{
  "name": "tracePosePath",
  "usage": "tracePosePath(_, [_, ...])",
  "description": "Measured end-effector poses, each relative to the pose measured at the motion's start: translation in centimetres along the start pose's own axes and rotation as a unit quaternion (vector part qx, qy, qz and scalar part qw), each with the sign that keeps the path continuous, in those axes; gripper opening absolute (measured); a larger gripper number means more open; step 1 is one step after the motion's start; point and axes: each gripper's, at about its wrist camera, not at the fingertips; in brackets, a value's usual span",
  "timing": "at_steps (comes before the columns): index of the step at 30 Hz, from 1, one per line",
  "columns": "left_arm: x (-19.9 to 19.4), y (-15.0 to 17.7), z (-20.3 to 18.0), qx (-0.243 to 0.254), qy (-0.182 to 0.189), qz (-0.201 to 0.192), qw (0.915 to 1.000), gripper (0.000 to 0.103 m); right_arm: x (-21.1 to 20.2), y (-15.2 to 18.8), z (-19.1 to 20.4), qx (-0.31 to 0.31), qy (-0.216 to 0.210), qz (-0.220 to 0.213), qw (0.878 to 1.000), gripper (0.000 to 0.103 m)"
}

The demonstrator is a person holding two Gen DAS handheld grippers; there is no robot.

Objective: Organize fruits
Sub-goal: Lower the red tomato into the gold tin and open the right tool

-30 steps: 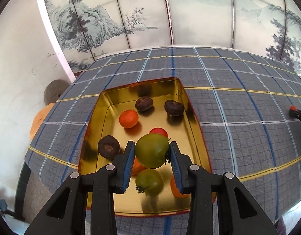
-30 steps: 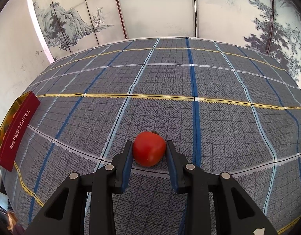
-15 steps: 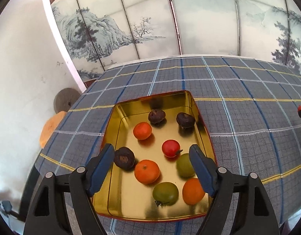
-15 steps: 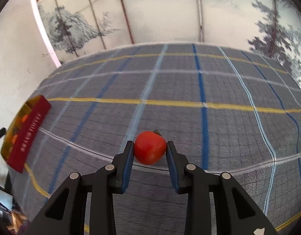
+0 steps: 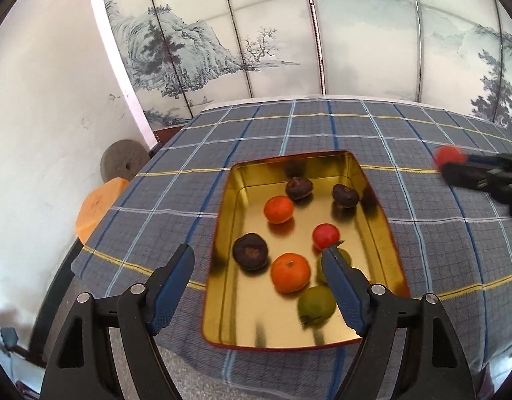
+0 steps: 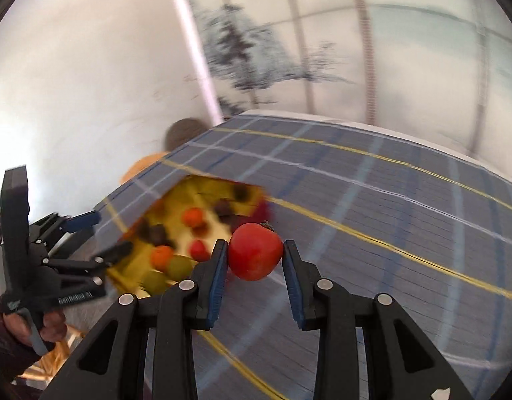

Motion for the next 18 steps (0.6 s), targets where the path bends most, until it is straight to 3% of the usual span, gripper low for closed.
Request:
tracePosePath(6, [-1.1,0.8,2.4,-0.018,-0.009,-0.023,0.9995,0.079,5.3,-1.9,3.6,-0.011,-0.031,0.027,0.999,0.031])
tracePosePath(11, [-1.7,0.9,3.2,-0.017,-0.004,-0.027,0.9995,0.079,8.6,-2.6,5.3,-0.022,-0.029,0.047,0.998,0.031])
tracePosePath(13, [-1.9,1.0,3.3,-0.017,0.0,-0.026,0.9995,0.079,8.9,-2.8,5.6,-0.019,-0.034,0.042,0.998,0.035])
tracePosePath(15, [-2.0,1.0,3.5,-0.022,0.005,-0.021,0.9995,0.079,8.9,-3.0,5.7,-0.014,-0.035,0.036,0.999,0.048])
tracePosePath(18, [-2.0,0.8,4.0,-0.034,0.016,-0.01,0.9993,0.079,7.7,-3.0,5.9,-0.014,-0.046,0.015,0.999,0.055])
Point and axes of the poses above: each gripper's, at about its wrist camera, not at the fingertips, and x roughly the way its jaws point, z to its left, y to its underside, and after that the axes turned 11 degrees about z, right-handed
